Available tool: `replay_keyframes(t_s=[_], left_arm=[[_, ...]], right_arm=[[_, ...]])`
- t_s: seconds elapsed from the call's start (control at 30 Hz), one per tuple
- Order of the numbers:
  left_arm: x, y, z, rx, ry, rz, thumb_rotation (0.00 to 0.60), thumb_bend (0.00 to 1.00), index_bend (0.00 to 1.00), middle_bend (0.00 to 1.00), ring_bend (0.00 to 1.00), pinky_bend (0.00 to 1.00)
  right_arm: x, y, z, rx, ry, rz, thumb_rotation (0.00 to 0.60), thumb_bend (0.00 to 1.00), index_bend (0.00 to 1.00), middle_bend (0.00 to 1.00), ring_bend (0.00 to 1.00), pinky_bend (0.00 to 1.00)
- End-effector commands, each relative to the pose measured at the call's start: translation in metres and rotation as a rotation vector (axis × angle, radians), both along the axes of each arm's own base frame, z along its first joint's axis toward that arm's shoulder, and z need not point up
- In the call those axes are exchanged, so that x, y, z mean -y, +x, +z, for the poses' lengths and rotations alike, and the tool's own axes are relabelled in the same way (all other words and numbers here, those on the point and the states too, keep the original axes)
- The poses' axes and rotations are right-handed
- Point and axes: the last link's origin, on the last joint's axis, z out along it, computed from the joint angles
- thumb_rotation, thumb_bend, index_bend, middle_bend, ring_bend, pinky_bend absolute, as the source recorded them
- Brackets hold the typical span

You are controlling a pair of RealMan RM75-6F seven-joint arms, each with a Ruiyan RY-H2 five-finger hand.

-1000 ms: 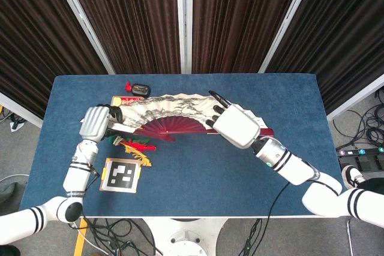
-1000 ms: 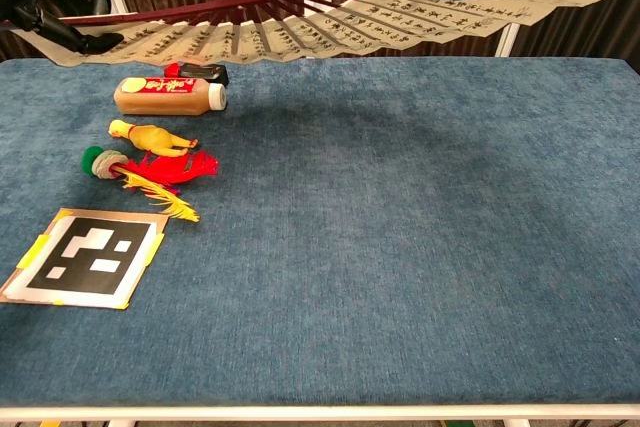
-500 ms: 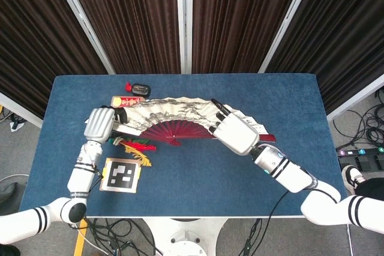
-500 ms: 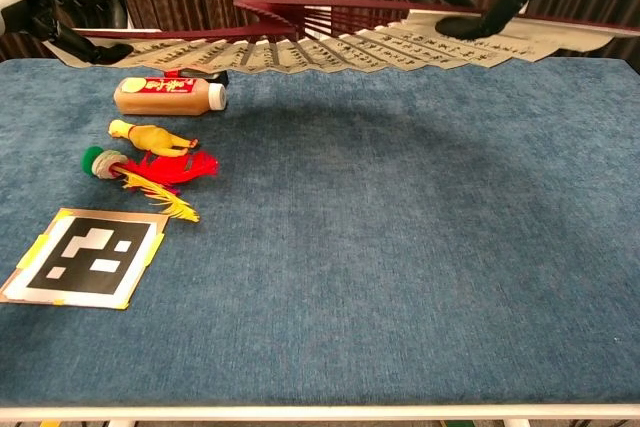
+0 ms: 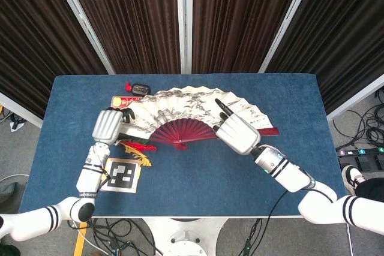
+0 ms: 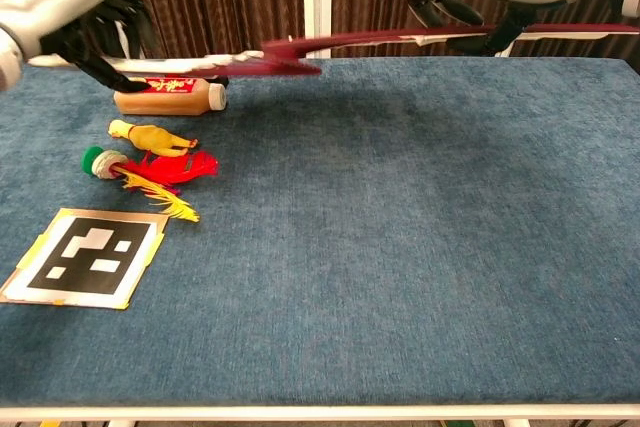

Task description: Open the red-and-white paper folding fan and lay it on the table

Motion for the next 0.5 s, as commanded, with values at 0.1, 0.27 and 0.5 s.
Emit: replay_keyframes(t_s=[0.1,0.27,0.5], left_arm=[[-0.001,0.004,-0.014,-0.069,-0.032,-0.022,0.6,0.12,0.28,0.42,0.34,0.37],[-0.002,0.005,-0.02,-0.105,-0.05,-0.014,0.6,0.08,0.17,0.27,0.21,0.31],[-0.001,0.0,-0.013,-0.117,-0.022,-0.008,0.6,0.08,0.15,0.26,0.21,0.31]], right_arm=[[0.001,-0.009,-0.009,-0.019,-0.021,0.016,0.6,0.93,0.92,0.76,0.39,0.0],[-0.002,-0.02,-0.017,-0.034,-0.015,0.015,0.6,0.93,0.91,0.76,0.39,0.0],[-0.021,-0.043,-0.026,-0.076,-0.008,0.009,0.6,0.92,0.88,0.76,0.37,0.0]])
